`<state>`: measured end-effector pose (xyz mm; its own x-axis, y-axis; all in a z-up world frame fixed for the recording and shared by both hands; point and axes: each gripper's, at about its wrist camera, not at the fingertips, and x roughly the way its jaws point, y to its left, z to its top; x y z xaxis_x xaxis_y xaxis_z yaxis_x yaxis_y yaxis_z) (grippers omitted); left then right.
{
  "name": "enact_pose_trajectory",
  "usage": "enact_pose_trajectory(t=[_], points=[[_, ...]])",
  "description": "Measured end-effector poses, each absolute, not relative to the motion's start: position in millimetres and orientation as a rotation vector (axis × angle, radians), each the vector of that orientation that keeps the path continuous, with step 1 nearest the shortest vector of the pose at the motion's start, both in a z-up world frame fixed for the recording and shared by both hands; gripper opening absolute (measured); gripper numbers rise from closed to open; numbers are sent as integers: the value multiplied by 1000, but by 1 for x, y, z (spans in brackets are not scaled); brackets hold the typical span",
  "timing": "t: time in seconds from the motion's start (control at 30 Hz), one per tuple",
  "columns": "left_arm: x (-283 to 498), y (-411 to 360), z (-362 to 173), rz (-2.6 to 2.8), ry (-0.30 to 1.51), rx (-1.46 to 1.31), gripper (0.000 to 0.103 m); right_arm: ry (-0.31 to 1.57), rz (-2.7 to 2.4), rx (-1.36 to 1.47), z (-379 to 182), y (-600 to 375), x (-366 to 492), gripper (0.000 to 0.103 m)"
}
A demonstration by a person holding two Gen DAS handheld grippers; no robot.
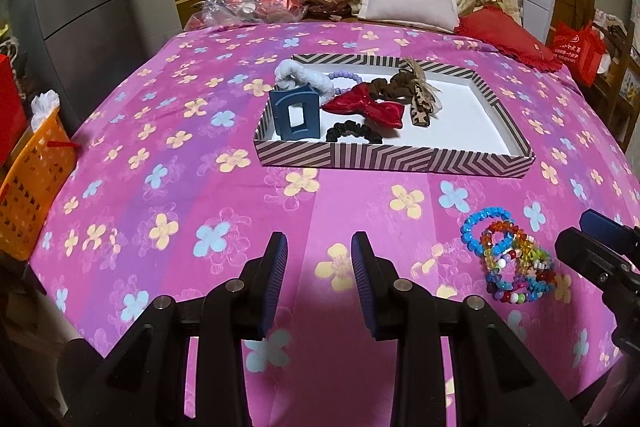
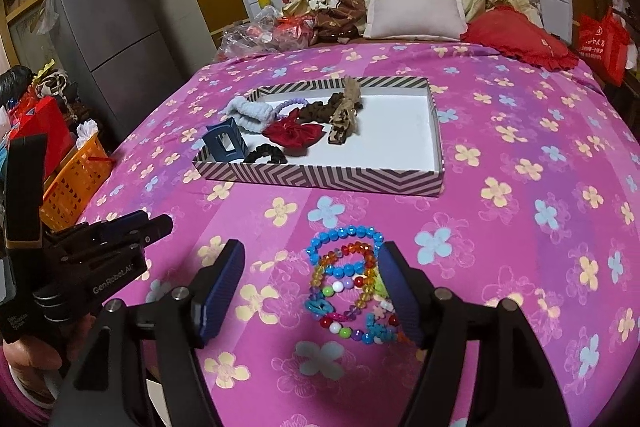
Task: Organize jewelry
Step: 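Withdraw both open tools from the box toward the remaining bracelets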
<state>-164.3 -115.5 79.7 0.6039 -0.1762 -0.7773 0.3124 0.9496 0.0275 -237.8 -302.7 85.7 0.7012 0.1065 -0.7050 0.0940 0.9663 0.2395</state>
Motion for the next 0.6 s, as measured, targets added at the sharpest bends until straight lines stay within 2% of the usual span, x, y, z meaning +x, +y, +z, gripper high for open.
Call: enact_pose_trajectory(t=[0.6], points=[[-169,-116,69,-304,919,154,36,824,-26,257,75,-315,-246,73]])
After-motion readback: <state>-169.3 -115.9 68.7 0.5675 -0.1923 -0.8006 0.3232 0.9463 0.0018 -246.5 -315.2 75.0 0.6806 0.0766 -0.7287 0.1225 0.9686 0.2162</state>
